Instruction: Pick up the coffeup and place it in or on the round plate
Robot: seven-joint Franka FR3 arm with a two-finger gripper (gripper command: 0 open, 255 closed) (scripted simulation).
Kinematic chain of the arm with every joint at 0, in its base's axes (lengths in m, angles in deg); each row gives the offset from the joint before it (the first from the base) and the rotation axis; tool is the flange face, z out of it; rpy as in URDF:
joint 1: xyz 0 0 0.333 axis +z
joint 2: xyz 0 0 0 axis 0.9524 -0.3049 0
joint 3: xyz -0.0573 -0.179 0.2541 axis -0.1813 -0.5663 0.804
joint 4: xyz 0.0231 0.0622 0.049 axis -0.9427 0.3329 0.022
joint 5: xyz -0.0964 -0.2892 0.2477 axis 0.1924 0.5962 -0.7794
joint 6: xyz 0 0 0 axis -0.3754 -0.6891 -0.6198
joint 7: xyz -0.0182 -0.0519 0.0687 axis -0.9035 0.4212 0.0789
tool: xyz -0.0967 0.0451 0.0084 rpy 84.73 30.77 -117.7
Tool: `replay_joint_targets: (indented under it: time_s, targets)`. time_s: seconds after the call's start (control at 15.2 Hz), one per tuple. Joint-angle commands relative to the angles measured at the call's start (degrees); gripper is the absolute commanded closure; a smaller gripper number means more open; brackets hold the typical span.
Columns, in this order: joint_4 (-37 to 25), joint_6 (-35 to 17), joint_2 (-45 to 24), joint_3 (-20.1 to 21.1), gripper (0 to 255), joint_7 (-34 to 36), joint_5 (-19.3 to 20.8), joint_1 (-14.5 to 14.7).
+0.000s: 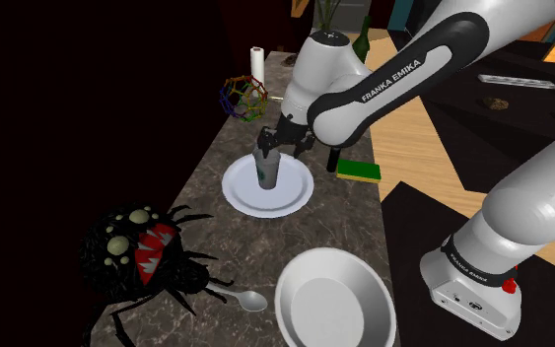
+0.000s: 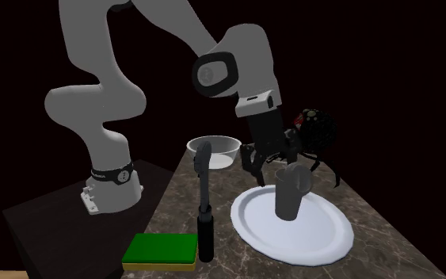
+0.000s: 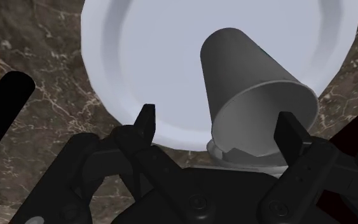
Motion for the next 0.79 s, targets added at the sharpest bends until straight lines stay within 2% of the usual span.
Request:
replay_joint_targets:
  time_s: [0.0, 0.13, 0.26, 0.73]
  targets:
    - [0.00, 0.00, 0.00, 0.00, 0, 0.00, 0.00, 0.00]
    - [0.12, 4.15, 4.81, -1.25, 0, -3.47, -4.83, 1.69]
    - [-0.09, 8.04, 8.74, -2.61, 0, -5.46, -7.59, 3.11]
    - [-0.09, 8.04, 8.73, -2.68, 0, -5.43, -7.55, 3.19]
